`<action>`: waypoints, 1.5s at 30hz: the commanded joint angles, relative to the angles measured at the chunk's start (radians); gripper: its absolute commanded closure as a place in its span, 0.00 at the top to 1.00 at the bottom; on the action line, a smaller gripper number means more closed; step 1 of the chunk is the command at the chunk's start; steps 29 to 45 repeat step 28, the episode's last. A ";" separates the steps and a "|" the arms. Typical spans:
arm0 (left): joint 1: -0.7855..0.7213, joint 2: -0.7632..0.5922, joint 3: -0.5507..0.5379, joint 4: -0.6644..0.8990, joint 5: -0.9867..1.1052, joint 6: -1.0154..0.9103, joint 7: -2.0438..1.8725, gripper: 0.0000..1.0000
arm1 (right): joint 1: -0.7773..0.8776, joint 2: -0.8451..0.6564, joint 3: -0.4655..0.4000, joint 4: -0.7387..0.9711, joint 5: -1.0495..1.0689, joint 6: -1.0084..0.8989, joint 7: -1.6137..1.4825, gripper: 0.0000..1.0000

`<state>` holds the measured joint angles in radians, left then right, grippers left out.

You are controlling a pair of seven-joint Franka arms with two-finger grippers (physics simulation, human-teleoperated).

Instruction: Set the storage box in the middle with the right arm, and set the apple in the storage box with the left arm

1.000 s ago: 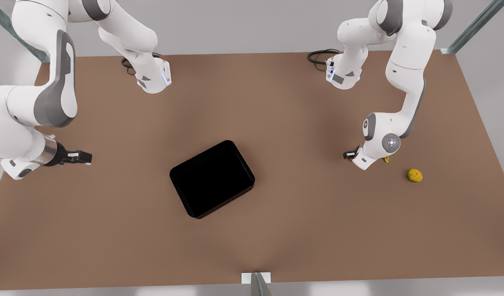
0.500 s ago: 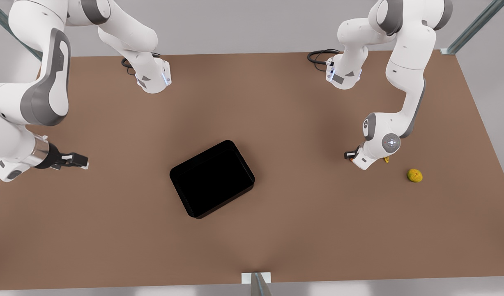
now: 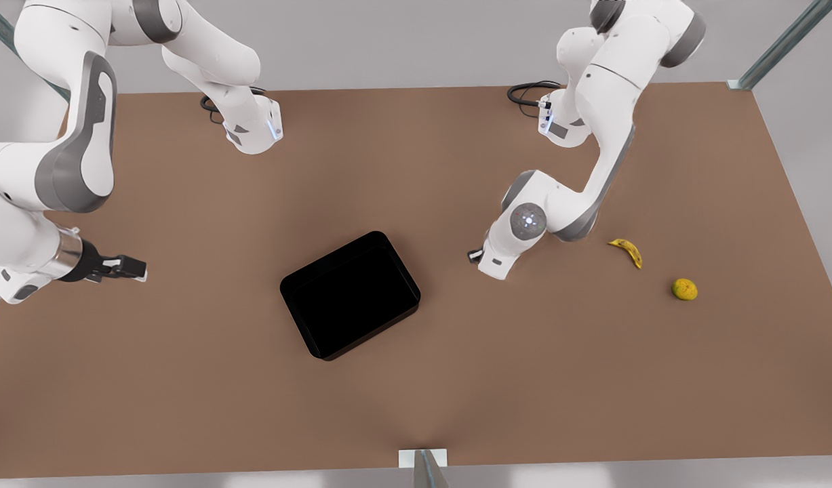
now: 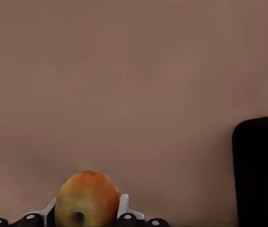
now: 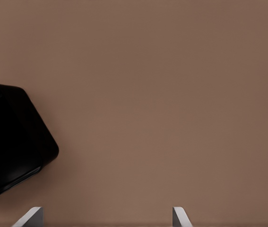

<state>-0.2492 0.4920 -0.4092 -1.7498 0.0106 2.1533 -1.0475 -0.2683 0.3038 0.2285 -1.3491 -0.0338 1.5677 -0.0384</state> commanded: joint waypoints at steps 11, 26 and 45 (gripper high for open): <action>-0.278 0.344 0.013 0.567 -0.017 0.180 -0.614 1.00 | 0.000 -0.003 0.003 0.001 0.002 -0.002 -0.002 1.00; 0.324 -0.409 0.225 0.242 0.060 -0.721 0.906 1.00 | 0.006 -0.003 0.006 0.044 0.000 -0.002 0.000 1.00; 0.311 -0.424 0.230 0.231 0.060 -0.718 0.916 1.00 | 0.004 -0.002 0.009 0.048 0.002 0.000 0.000 1.00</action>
